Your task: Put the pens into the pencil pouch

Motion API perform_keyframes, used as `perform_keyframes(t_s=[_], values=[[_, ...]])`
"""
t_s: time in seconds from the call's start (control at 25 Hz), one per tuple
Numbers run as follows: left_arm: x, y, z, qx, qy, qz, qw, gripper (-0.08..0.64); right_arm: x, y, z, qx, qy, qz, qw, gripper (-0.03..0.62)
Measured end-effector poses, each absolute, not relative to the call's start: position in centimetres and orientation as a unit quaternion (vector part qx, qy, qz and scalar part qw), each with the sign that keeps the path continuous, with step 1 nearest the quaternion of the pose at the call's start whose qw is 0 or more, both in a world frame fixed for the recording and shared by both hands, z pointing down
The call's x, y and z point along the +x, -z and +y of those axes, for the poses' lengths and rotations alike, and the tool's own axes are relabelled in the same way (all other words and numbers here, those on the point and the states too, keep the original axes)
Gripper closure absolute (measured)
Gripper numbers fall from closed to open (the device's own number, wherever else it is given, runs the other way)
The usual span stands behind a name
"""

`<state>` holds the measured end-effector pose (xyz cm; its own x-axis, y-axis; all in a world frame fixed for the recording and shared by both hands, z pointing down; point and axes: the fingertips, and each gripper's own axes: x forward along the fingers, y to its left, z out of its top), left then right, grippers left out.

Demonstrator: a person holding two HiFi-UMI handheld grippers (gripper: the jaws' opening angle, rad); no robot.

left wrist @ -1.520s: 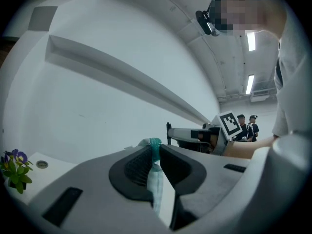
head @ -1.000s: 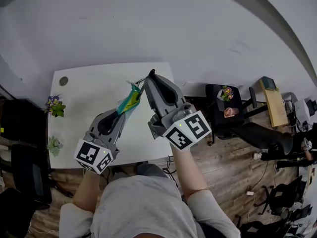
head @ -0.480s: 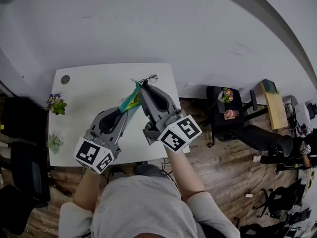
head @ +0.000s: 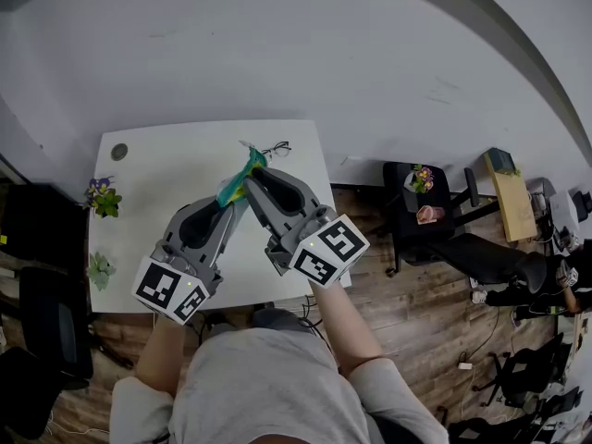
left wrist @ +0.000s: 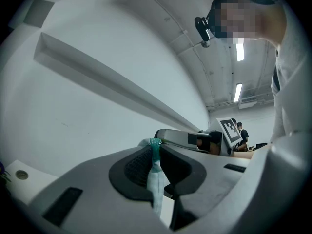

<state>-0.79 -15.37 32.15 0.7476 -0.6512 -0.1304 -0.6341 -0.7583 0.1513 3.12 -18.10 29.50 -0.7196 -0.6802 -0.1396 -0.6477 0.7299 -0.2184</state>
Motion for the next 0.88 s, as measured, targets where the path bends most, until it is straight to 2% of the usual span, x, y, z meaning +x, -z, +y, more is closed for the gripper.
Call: perform_keyframes(t_s=[0.16,0.28,0.36,0.44,0.88], values=[[-0.9,-32.1,-15.6,0.931,0.088,-0.351,0.048,0.494,3.3,-29.0,-18.2,-0.361,0.060,0.925,0.098,0.482],[-1.2,-32.0,-15.7,0.927,0.089,-0.362,0.048,0.494,3.8,-28.8,-18.6,-0.384,0.043,0.918,0.086,0.483],[-1.6,-32.0,-15.9,0.923,0.089,-0.373,0.046,0.494,4.2,-28.9,-19.0,-0.406,0.034,0.910,0.076,0.534],[-2.1,-32.0,-16.1,0.917,0.086,-0.387,0.042,0.494,4.4,-29.1,-19.3,-0.421,0.025,0.905,0.061,0.552],[-7.4,-30.8,-16.0,0.871,0.084,-0.483,0.028,0.494,4.2,-30.7,-20.0,-0.436,0.001,0.900,0.019,0.554]])
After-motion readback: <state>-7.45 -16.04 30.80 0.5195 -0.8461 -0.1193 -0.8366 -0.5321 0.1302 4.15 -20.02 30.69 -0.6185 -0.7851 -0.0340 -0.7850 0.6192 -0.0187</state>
